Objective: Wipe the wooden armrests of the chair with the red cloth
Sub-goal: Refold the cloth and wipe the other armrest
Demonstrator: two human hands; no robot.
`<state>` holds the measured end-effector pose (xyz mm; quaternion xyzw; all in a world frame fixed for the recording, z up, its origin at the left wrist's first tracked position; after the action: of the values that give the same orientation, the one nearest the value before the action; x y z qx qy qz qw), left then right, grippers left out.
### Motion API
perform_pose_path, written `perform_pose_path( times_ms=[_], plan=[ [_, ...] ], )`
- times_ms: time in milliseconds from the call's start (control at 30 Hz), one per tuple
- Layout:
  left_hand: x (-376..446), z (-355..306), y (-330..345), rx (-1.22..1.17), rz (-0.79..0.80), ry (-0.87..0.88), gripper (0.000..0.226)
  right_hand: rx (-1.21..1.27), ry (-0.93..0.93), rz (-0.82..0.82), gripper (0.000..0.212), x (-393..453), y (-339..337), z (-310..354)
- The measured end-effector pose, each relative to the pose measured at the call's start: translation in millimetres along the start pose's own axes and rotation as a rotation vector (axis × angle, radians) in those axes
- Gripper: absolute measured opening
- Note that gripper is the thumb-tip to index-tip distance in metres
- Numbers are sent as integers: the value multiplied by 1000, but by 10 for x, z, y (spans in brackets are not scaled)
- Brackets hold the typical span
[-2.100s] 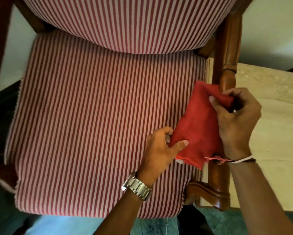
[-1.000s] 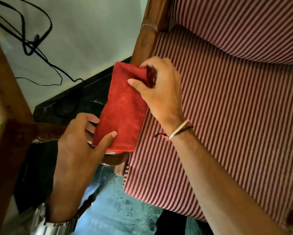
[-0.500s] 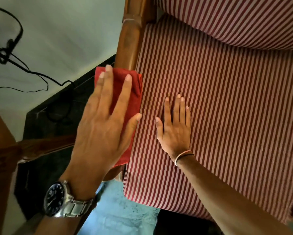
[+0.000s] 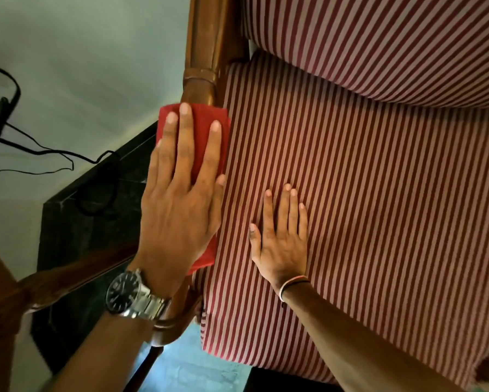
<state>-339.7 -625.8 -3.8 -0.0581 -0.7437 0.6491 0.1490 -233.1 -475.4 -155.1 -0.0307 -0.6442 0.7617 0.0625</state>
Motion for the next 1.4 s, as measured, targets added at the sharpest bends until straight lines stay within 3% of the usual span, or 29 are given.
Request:
perform_pose_path(
  times_ms=[100,233,367,700,833,1033,1300,1400],
  plan=[
    [26,13,10,-28,6,-13,62,-3,-6,-8,69,26,-10,0],
    [-617,-3,-97,-113,38,-106,63,-10,-13,-27,69,19,-10,-4],
    [-902,22,-126,-80,75,-80,65,-17,-1,-19,69,15,22,10],
    [100,31,23,-94,25,-45,62,-12,2,-21,68,9,20,19],
    [-292,23,-25,-108,43,-81,60,-15,-8,-45,68,8,17,-1],
    [-854,9,-140,-65,93,-1,59,-15,-5,-55,69,-7,51,-11],
    [179,22,43,-66,17,-18,66,-28,-5,-48,68,1,56,4],
    [151,29,52,-106,9,-56,66,-31,-7,-52,68,1,41,4]
  ],
)
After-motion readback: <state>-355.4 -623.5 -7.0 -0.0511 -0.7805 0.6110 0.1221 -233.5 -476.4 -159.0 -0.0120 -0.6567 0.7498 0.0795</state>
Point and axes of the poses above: each hand's wrist, its own x-axis towards the middle knuckle, its own y-axis out of the palm, z = x × y, the point moved 1 cm from there along x, towards the middle knuckle, and after that the axes turned 11 degrees about -z, right-handed, at the moved point
